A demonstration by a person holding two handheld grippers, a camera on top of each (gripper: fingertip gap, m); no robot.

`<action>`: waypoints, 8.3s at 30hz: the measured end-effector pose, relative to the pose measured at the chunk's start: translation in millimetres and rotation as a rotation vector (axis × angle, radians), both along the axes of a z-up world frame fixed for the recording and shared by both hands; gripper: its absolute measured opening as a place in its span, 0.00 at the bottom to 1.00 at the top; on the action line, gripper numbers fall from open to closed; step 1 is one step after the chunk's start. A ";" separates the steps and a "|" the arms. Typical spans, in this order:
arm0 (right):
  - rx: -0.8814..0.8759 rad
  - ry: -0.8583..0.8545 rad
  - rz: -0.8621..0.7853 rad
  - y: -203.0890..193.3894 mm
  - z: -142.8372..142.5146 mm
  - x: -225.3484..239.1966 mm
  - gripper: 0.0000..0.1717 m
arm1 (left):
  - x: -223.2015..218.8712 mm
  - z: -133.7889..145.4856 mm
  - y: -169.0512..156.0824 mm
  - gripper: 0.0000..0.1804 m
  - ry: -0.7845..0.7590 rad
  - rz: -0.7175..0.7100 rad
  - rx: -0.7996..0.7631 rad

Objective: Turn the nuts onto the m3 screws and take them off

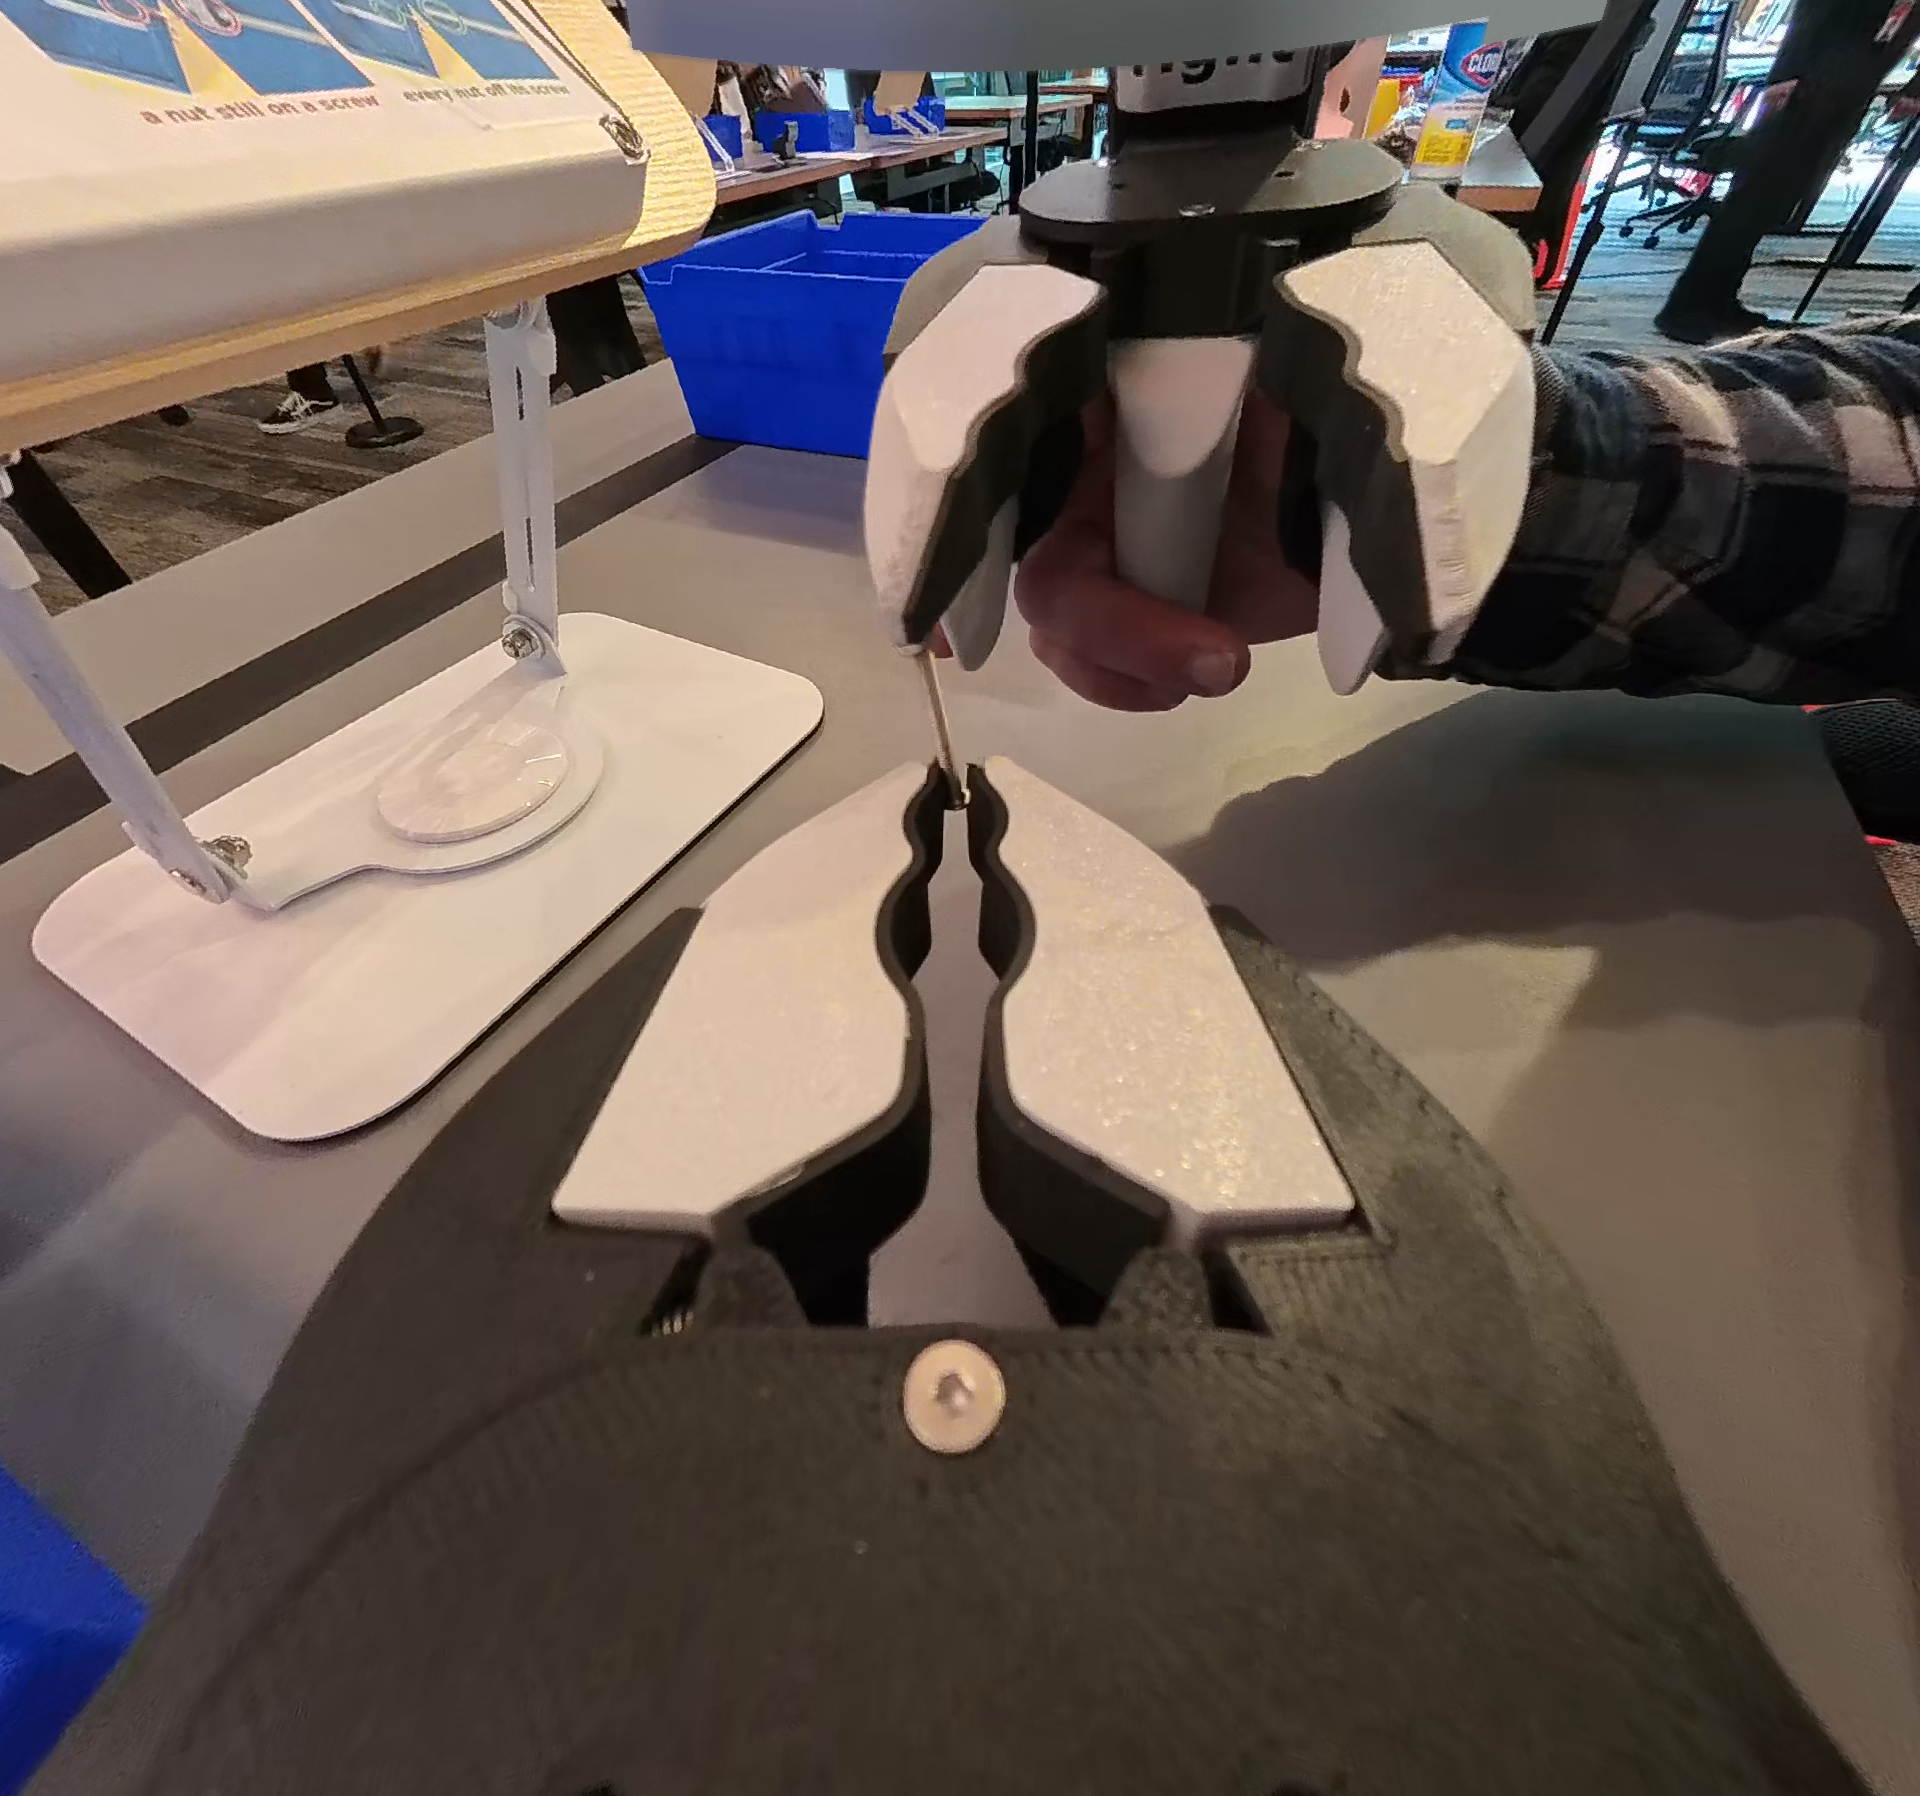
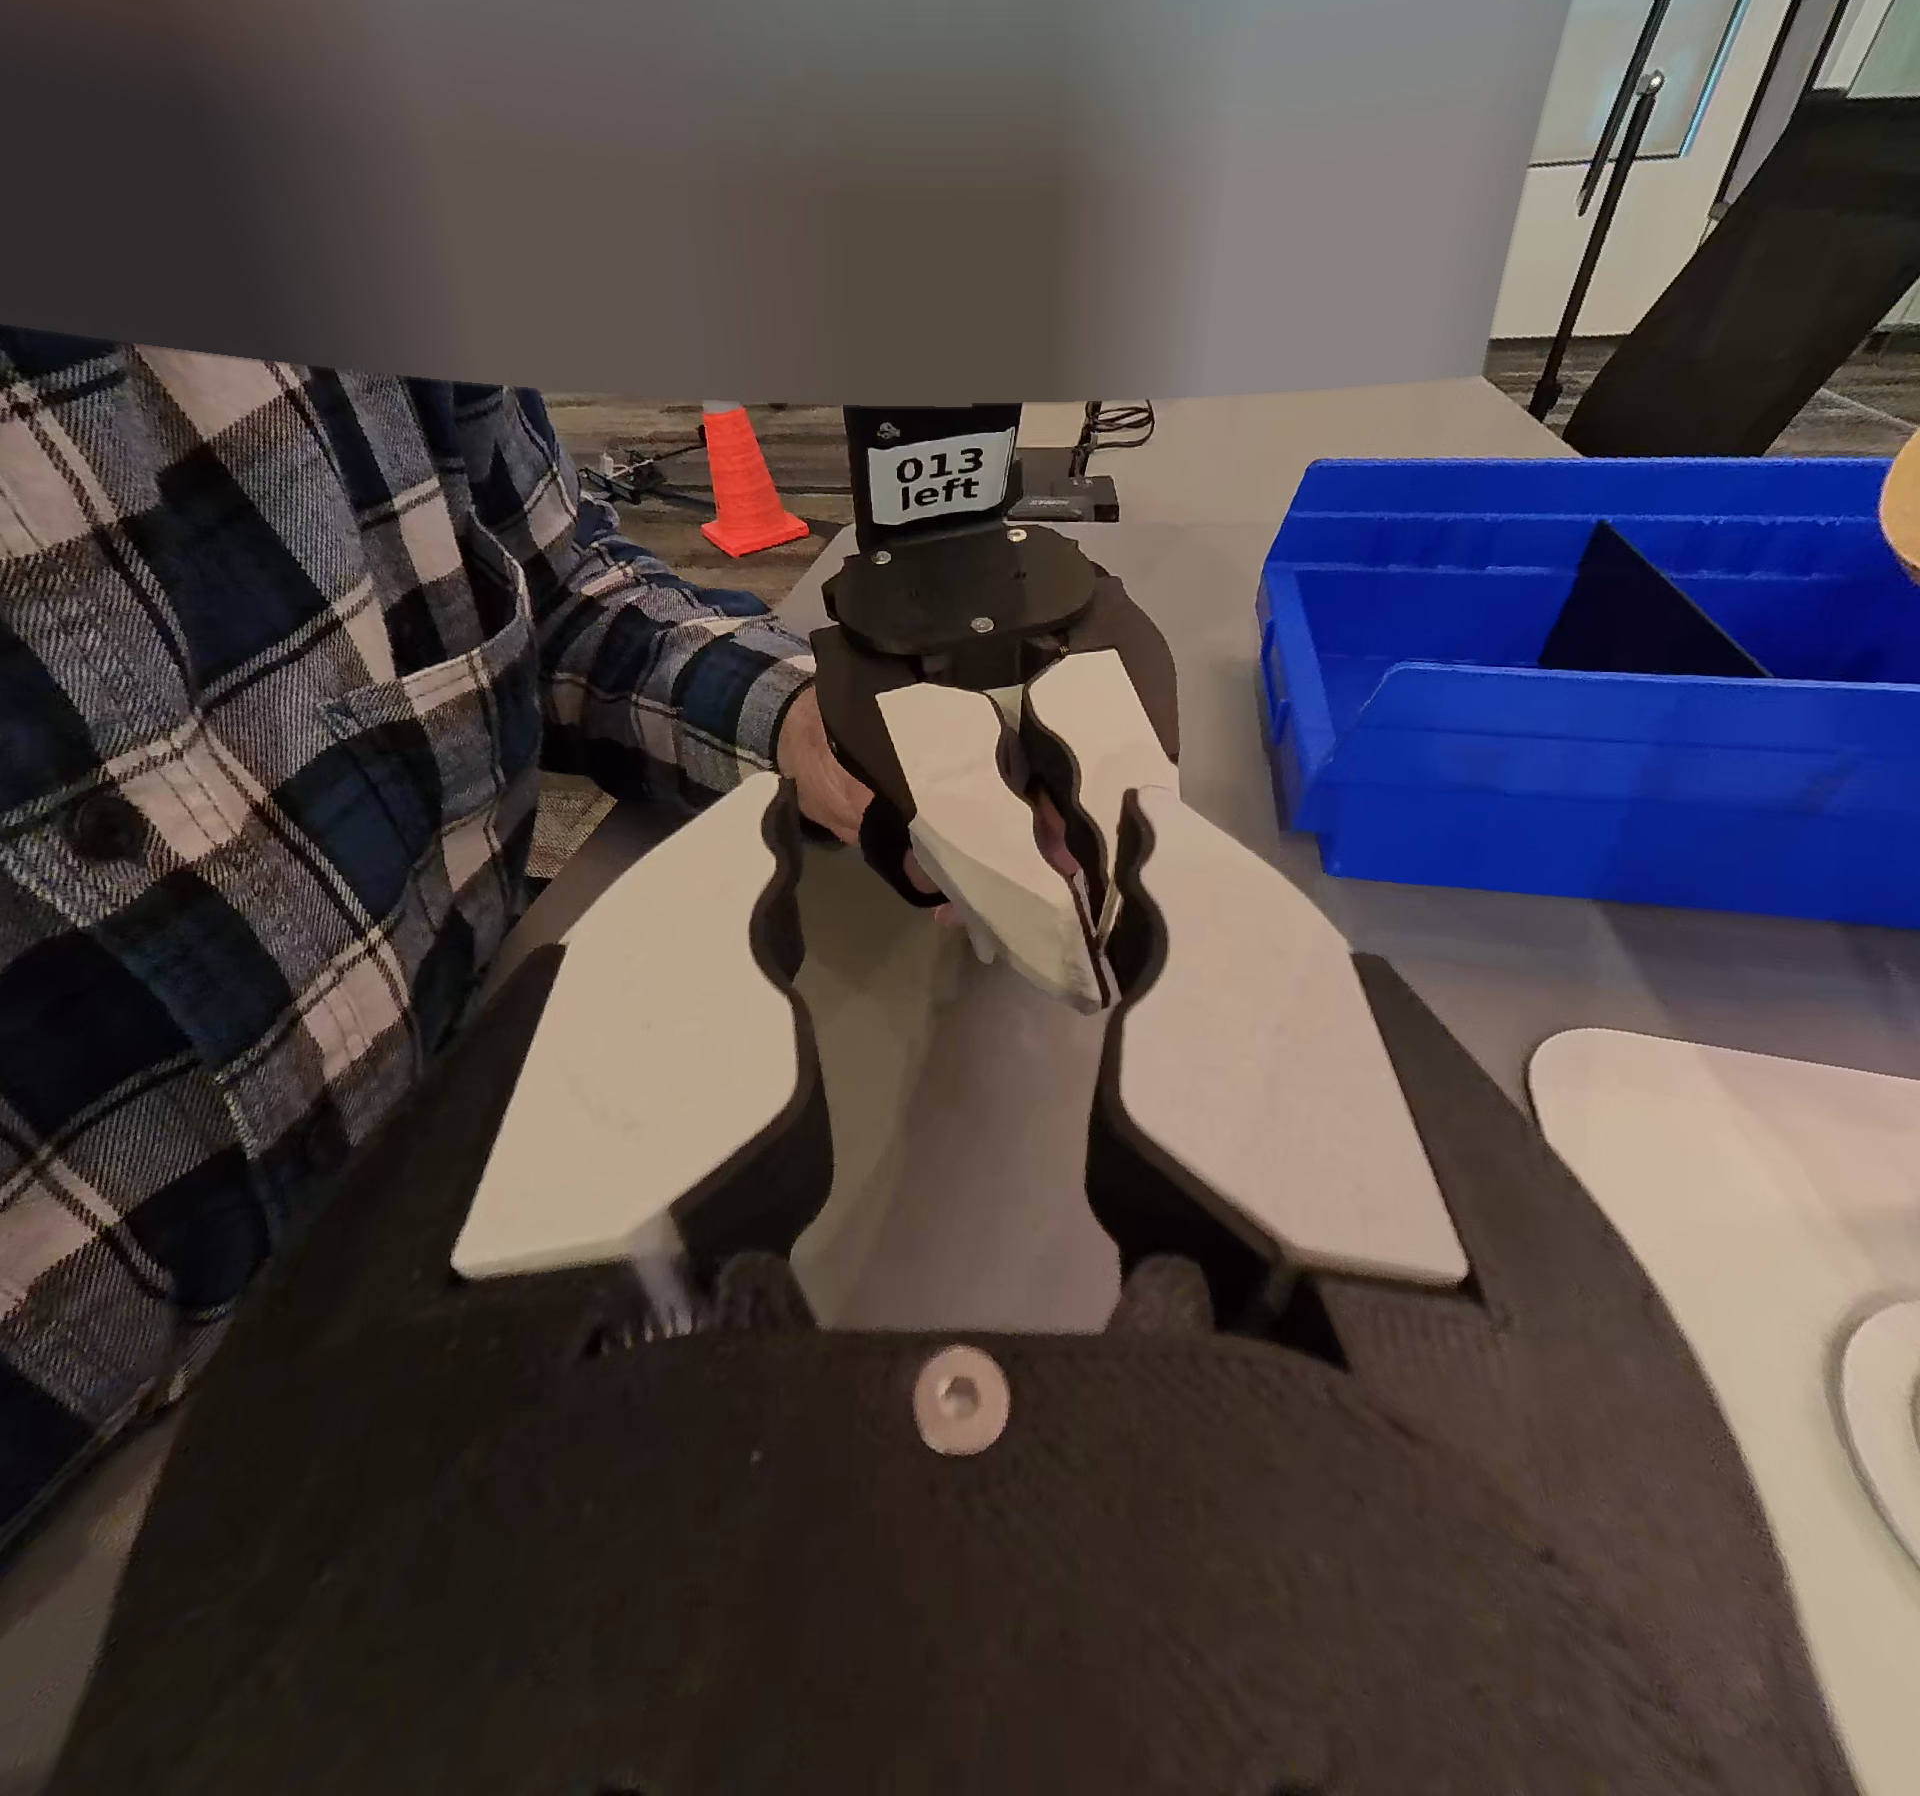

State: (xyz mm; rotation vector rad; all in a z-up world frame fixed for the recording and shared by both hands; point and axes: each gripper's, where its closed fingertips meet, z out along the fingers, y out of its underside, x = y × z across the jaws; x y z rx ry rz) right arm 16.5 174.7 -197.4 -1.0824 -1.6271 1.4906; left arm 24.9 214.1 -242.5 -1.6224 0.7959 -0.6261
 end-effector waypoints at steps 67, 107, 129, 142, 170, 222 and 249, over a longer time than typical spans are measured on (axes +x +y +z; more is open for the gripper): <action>0.082 -0.015 -0.123 22.4 -4.2 -2.3 0.03 | 11.8 7.7 -10.5 0.02 -0.090 -0.100 -0.044; 0.081 0.021 -0.576 43.6 -10.1 -12.8 0.03 | -3.0 0.3 9.3 0.02 0.086 0.146 0.047; 0.042 0.045 -0.421 28.2 -5.9 -16.0 0.20 | -0.8 1.8 7.6 0.02 0.034 0.111 0.019; 0.046 0.042 -0.435 29.8 -7.1 -11.1 0.19 | -0.7 1.8 7.7 0.02 0.029 0.109 0.016; 0.044 0.033 -0.402 26.5 -8.0 -16.2 0.25 | 1.5 0.2 6.3 0.02 0.036 0.094 0.008; 0.048 0.006 -0.282 17.4 -21.8 -17.0 0.33 | 7.0 -13.0 8.7 0.02 -0.030 0.044 -0.176; 0.071 -0.072 -0.134 5.7 -30.0 -12.8 0.43 | 9.1 -18.5 6.9 0.02 -0.060 -0.003 -0.249</action>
